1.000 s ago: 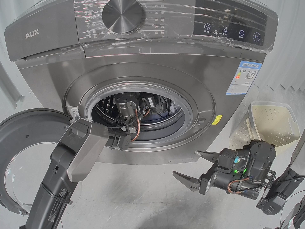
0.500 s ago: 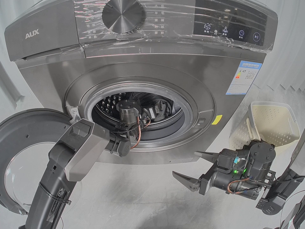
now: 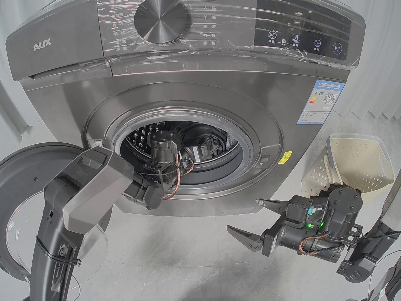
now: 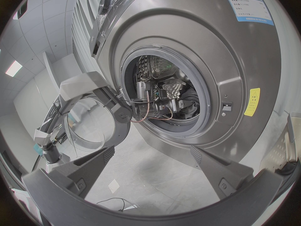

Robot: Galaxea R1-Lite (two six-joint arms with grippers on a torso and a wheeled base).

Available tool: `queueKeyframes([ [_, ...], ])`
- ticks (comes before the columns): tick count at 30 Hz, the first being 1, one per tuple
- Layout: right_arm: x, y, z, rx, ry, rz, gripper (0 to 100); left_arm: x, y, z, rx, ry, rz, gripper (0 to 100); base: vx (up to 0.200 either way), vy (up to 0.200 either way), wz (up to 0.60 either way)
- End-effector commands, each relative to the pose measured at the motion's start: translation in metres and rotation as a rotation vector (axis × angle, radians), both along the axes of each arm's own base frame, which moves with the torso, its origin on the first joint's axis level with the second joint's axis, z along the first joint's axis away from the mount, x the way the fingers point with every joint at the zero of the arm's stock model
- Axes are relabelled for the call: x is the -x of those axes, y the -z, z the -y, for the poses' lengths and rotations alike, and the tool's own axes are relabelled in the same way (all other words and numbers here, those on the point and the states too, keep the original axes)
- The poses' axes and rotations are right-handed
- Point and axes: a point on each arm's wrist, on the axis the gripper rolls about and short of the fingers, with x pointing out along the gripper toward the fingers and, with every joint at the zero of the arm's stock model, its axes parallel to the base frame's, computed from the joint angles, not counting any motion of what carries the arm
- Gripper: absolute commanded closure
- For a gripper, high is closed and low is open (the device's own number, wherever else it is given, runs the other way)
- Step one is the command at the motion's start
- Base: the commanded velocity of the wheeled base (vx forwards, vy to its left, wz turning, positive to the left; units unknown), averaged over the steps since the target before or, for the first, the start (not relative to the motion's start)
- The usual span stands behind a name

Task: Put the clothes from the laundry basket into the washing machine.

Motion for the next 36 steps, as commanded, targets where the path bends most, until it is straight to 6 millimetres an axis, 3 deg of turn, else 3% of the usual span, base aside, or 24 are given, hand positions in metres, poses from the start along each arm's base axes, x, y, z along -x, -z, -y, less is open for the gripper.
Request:
queueKeyframes([
  [1,0.000,0.000,0.000,0.001,0.000,-0.001,0,0.046,-0.031,-0.019,-0.093,0.034,-0.032,0,0.000,0.000,0.00],
  [2,0.000,0.001,0.000,0.002,0.000,-0.002,0,0.047,-0.031,-0.020,-0.096,0.035,-0.034,0,0.000,0.000,0.00],
  [7,0.000,0.001,0.000,0.002,0.001,-0.002,0,0.090,-0.040,-0.032,-0.138,0.117,-0.088,0,0.000,0.000,0.00],
  [8,0.000,0.001,0.000,0.002,0.001,-0.002,0,0.090,-0.040,-0.032,-0.138,0.117,-0.088,0,0.000,0.000,0.00],
  [13,0.000,0.001,0.002,0.004,0.004,-0.004,0,0.131,-0.047,-0.033,-0.169,0.199,-0.090,0,0.000,0.000,0.00],
  [19,0.005,0.005,0.006,0.021,0.003,-0.024,0,0.177,-0.038,-0.020,-0.174,0.304,-0.081,0,0.000,0.000,0.00],
  [20,0.007,0.005,0.009,0.023,0.007,-0.026,0,0.196,-0.034,-0.018,-0.173,0.342,-0.079,0,0.000,0.000,0.00],
  [21,0.007,0.005,0.009,0.023,0.007,-0.026,0,0.196,-0.034,-0.018,-0.173,0.342,-0.079,0,0.000,0.000,0.00],
  [22,0.009,0.001,0.013,0.017,0.014,-0.020,0,0.213,-0.028,-0.020,-0.178,0.375,-0.080,0,0.000,0.000,0.00],
  [25,0.012,-0.001,0.016,0.013,0.015,-0.015,0,0.225,-0.024,-0.025,-0.178,0.390,-0.081,0,0.000,0.000,0.00],
  [26,0.016,-0.009,0.020,-0.007,0.018,0.008,0,0.239,-0.023,-0.035,-0.167,0.392,-0.064,0,0.000,0.000,0.00],
  [29,0.019,-0.018,0.024,-0.029,0.032,0.036,0,0.249,-0.029,-0.045,-0.146,0.387,-0.035,0,0.000,0.000,0.00],
  [34,0.028,-0.034,0.047,-0.072,0.164,0.075,0,0.280,-0.058,-0.085,-0.102,0.335,0.040,0,0.000,0.000,0.00],
  [36,0.029,-0.036,0.051,-0.083,0.180,0.078,0,0.285,-0.061,-0.090,-0.097,0.330,0.048,0,0.000,0.000,0.00],
])
